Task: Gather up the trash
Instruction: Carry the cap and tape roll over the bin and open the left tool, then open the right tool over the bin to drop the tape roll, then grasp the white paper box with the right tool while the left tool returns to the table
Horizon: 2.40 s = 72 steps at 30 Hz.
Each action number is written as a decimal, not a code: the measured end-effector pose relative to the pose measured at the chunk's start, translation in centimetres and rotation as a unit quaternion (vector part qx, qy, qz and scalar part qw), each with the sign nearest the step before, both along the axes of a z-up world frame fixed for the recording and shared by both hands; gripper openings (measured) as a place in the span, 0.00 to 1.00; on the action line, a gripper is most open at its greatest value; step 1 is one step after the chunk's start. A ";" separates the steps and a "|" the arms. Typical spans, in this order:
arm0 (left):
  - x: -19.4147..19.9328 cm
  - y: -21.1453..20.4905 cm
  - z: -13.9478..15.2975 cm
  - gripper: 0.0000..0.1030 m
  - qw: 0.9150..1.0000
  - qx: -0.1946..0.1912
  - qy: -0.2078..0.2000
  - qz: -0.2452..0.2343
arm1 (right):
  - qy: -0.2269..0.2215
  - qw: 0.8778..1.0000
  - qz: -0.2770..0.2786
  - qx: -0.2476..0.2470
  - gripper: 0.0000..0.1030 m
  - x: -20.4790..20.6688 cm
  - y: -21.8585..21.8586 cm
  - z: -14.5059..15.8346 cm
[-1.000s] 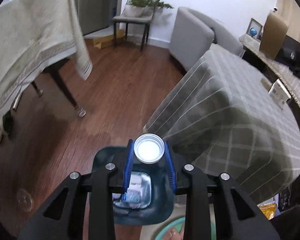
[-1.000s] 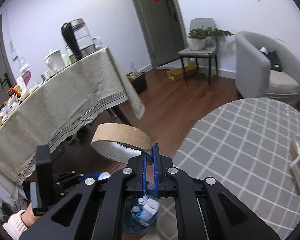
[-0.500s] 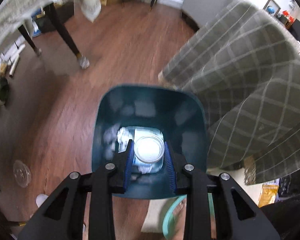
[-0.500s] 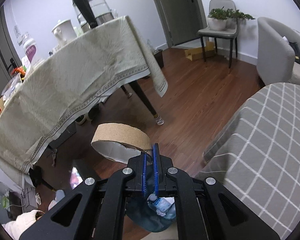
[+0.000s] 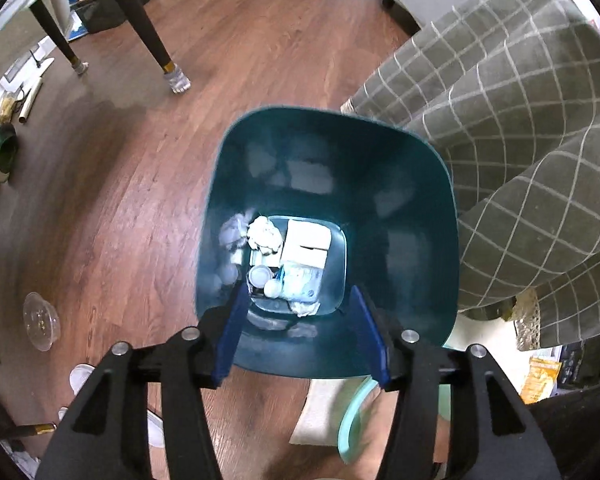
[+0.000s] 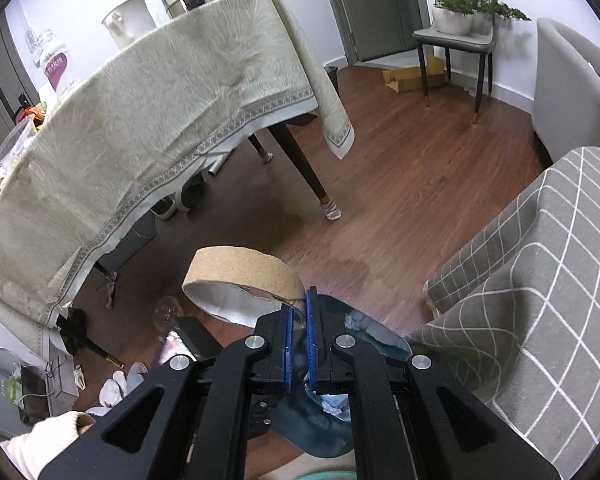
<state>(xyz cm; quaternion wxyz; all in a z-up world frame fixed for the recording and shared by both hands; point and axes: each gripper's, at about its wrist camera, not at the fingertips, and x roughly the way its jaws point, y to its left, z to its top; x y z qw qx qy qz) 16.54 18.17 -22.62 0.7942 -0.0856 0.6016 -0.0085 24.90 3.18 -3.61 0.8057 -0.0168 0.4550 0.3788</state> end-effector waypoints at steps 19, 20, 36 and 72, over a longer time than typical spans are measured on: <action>-2.7 3.2 11.7 0.50 0.979 0.009 -0.198 0.054 | 0.061 0.992 0.027 -0.111 0.06 0.0 2.8 -10.5; -2.7 3.4 12.2 0.49 0.977 0.008 -0.203 0.057 | 0.064 0.991 0.029 -0.115 0.06 -0.1 3.0 -11.1; -1.8 2.0 15.6 0.48 0.968 0.010 -0.245 0.052 | 0.128 0.966 0.061 -0.217 0.06 -1.7 4.4 -20.6; -0.4 -6.1 25.6 0.68 0.939 -0.014 -0.344 0.004 | -0.111 0.988 -0.083 -0.064 0.49 -1.1 -9.7 4.1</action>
